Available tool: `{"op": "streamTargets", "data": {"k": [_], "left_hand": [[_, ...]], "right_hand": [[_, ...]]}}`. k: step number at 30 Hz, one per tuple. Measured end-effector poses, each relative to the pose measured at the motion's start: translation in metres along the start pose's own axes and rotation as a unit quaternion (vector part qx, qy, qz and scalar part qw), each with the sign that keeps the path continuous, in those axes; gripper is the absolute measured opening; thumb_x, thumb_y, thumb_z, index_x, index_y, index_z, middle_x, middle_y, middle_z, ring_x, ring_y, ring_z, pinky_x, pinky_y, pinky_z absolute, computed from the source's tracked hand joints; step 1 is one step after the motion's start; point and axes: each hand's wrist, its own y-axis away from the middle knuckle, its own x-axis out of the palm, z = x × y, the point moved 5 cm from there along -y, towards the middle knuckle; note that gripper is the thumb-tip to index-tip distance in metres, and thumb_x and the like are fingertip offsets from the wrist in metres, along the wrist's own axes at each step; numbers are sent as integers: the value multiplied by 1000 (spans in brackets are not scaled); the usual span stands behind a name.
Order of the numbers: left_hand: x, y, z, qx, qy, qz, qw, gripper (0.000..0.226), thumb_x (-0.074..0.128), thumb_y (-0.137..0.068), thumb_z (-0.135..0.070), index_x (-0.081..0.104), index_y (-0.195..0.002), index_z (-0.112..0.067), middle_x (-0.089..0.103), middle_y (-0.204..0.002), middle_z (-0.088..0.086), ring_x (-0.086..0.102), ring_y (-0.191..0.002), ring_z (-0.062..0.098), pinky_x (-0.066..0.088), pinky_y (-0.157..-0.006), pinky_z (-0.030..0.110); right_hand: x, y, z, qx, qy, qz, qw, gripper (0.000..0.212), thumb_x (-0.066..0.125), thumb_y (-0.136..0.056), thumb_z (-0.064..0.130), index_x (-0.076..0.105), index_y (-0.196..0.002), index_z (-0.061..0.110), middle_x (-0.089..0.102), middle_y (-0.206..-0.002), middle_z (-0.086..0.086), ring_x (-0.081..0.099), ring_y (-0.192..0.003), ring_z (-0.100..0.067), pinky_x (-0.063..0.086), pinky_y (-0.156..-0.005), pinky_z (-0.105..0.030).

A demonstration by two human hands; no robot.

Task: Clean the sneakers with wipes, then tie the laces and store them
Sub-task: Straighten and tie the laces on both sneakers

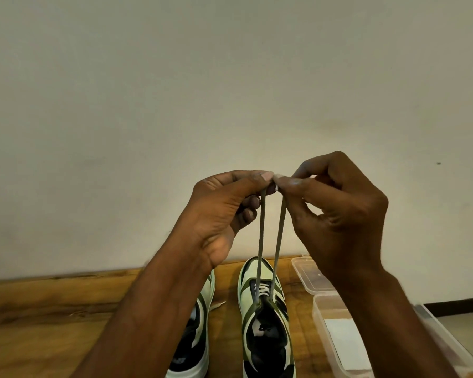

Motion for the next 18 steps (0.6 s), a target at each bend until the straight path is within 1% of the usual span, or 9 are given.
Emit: {"op": "streamTargets", "data": {"k": [3,5,6,9,11,13,16,18], "left_hand": [[0,-1,2,-9,10,-7,1000,6,74,-89,-10,75,-93,-6,72,-72,2,51,-55,6,43,-47,14],[0,-1,3,-10,8,-10,1000,4,75,-88,-11,76,-90,-7,71,-71,2,51,-54,5,43,-47,14],[0,-1,3,-10,4,-12,1000,4,76,-88,-11,76,-89,-8,71,-72,2,51,-54,5,43,-47,14],[-4,-2,4,-10,-17,-26,999,6,78,-87,-15,76,-89,-10,72,-73,1,53,-56,6,44,-48,16],[-7,-2,7,-16,-41,-43,998,9,80,-86,-18,78,-91,-11,73,-75,1,55,-57,6,43,-48,17],[-11,-3,10,-22,-57,-60,996,11,81,-85,-20,79,-92,-12,76,-80,2,58,-58,7,41,-49,18],[-16,-4,10,-10,-66,-89,994,9,80,-86,-20,79,-91,-13,80,-88,5,62,-58,8,38,-51,20],[-19,-5,8,2,-64,-102,993,6,79,-88,-19,79,-88,-13,80,-88,5,63,-58,8,38,-51,19]], "right_hand": [[3,3,0,-14,-1,7,1000,11,74,-95,15,80,-90,7,68,-96,-6,56,-66,-18,47,-52,-38],[4,3,-2,1,-21,5,1000,7,77,-92,13,80,-90,8,68,-94,-5,58,-67,-18,47,-53,-37],[5,3,-4,16,-39,8,999,5,78,-90,13,81,-90,9,68,-94,-4,59,-68,-18,47,-54,-33],[6,1,-10,53,-99,33,993,5,82,-84,8,81,-88,9,68,-91,-3,61,-72,-13,41,-60,-13],[7,0,-12,49,-112,60,991,6,84,-82,8,81,-86,10,68,-91,-2,61,-73,-12,38,-62,-9],[8,0,-13,34,-129,85,987,6,84,-81,9,80,-84,12,68,-91,0,61,-72,-12,40,-58,-13],[7,-1,-12,25,-178,109,978,7,83,-81,9,78,-81,13,70,-91,2,64,-71,-14,45,-49,-28],[5,-2,-12,24,-209,126,969,9,83,-80,6,77,-83,13,72,-93,3,67,-75,-16,47,-49,-31]]}}
